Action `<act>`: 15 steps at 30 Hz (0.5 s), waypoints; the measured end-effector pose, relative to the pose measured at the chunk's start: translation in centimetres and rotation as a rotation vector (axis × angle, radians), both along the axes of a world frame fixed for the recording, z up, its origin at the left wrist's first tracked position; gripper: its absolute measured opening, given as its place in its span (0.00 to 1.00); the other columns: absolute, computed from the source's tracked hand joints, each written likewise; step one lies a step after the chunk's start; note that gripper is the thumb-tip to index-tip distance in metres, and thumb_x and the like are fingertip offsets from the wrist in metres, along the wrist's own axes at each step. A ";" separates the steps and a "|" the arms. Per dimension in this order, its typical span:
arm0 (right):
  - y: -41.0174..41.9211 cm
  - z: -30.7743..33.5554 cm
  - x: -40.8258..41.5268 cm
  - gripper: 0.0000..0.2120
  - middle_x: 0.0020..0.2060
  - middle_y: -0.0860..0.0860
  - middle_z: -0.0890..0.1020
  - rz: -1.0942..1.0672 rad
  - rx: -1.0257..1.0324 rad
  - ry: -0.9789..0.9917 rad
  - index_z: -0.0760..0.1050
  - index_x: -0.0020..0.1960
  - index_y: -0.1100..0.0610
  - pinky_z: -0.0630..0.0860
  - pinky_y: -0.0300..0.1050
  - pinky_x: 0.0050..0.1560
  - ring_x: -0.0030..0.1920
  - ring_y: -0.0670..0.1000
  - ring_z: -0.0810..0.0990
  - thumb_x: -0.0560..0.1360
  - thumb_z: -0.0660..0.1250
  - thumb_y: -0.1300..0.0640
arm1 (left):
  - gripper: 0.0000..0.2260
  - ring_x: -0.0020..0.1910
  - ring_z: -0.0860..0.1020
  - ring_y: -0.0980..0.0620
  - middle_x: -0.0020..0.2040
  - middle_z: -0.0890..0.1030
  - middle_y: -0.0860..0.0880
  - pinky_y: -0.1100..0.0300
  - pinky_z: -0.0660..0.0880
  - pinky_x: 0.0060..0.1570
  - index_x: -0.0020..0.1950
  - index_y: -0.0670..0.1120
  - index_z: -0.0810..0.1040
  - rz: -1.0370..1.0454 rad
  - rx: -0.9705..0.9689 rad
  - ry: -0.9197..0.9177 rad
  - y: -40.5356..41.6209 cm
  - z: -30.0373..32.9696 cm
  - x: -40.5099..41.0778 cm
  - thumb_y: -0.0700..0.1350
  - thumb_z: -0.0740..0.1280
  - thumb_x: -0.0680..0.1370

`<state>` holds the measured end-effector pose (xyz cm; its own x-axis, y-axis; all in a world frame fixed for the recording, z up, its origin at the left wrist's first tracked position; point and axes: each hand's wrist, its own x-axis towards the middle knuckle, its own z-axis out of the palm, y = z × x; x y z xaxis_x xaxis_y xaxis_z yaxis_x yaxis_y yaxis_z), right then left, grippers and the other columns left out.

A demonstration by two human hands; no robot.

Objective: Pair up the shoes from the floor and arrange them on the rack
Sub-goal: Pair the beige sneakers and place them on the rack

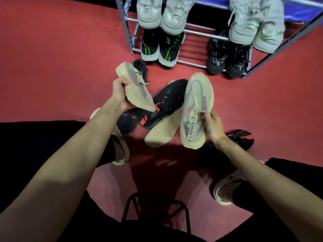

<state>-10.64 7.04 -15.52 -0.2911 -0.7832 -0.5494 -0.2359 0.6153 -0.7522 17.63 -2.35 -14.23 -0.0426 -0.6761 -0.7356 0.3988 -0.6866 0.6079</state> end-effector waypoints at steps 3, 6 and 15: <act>-0.3 0.2 -0.4 0.08 0.39 0.48 0.73 -0.027 -0.017 -0.002 0.67 0.39 0.51 0.68 0.41 0.38 0.39 0.46 0.71 0.76 0.59 0.58 | 0.25 0.53 0.75 0.40 0.54 0.75 0.41 0.44 0.67 0.67 0.53 0.41 0.75 -0.004 -0.026 0.115 -0.4 -0.5 0.9 0.45 0.65 0.56; -0.4 0.2 -0.6 0.07 0.37 0.48 0.73 -0.048 -0.013 -0.024 0.67 0.39 0.52 0.68 0.42 0.39 0.38 0.46 0.71 0.76 0.59 0.58 | 0.19 0.47 0.78 0.42 0.49 0.78 0.42 0.50 0.75 0.58 0.50 0.40 0.76 -0.133 -0.065 0.119 0.2 0.4 -0.1 0.42 0.60 0.61; 0.1 -0.4 -0.9 0.08 0.35 0.48 0.72 -0.030 -0.018 -0.007 0.66 0.39 0.54 0.68 0.42 0.36 0.36 0.47 0.71 0.77 0.59 0.59 | 0.18 0.53 0.79 0.43 0.52 0.79 0.41 0.53 0.78 0.52 0.58 0.35 0.74 -0.216 0.030 -0.091 3.2 -2.6 -3.8 0.29 0.55 0.71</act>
